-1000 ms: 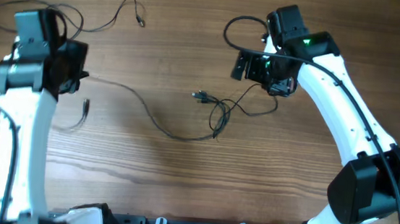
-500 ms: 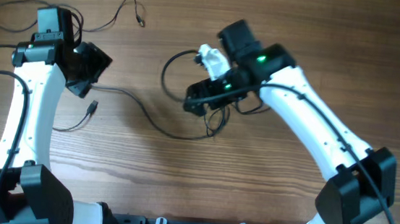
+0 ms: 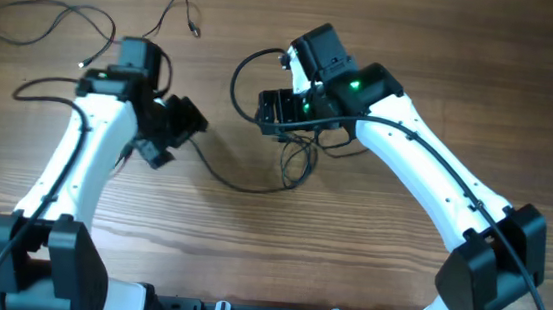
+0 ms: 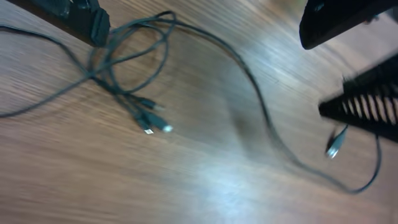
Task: Untangle cables
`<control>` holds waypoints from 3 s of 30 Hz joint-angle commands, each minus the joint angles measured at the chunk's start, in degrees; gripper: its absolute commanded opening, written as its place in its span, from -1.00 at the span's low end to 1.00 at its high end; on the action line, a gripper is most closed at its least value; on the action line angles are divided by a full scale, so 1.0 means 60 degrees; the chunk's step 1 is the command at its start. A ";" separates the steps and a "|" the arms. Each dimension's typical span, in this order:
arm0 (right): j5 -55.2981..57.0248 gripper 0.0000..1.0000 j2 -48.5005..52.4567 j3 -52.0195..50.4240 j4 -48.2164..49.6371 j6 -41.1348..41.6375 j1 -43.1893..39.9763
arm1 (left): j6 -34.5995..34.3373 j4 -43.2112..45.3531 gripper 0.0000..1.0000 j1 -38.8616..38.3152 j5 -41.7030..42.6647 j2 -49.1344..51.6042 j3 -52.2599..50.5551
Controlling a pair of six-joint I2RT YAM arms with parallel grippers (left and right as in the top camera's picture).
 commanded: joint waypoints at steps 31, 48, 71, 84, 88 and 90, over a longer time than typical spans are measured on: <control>-0.0233 0.99 0.0029 -0.0007 -0.1133 0.0535 -0.1304 | -0.4237 0.2849 0.01 -0.2594 -0.3432 0.1392 -0.2288; -0.0237 0.99 0.0029 -0.0007 -0.1195 0.0535 -0.1297 | -0.4200 0.2947 -0.92 -0.2594 -0.3432 0.2473 -0.2288; -0.0237 0.99 0.0029 -0.0018 -0.1209 0.0503 -0.1297 | -0.0127 0.2459 -0.92 -0.2415 -0.0637 -0.2597 0.2506; -0.1840 1.00 0.0106 -0.0018 -0.0605 0.0211 -0.0980 | -0.0036 0.2969 -0.92 -0.2415 -0.0433 -0.3756 0.3759; -0.4721 0.99 0.0098 -0.0015 0.0102 -0.0069 -0.1024 | 0.0040 0.2484 -0.92 -0.2415 -0.0900 -0.3617 0.3759; -0.5799 1.00 0.0098 -0.0015 0.0452 -0.0073 -0.1093 | 0.0055 0.2295 -0.92 -0.2415 -0.1005 -0.3555 0.3756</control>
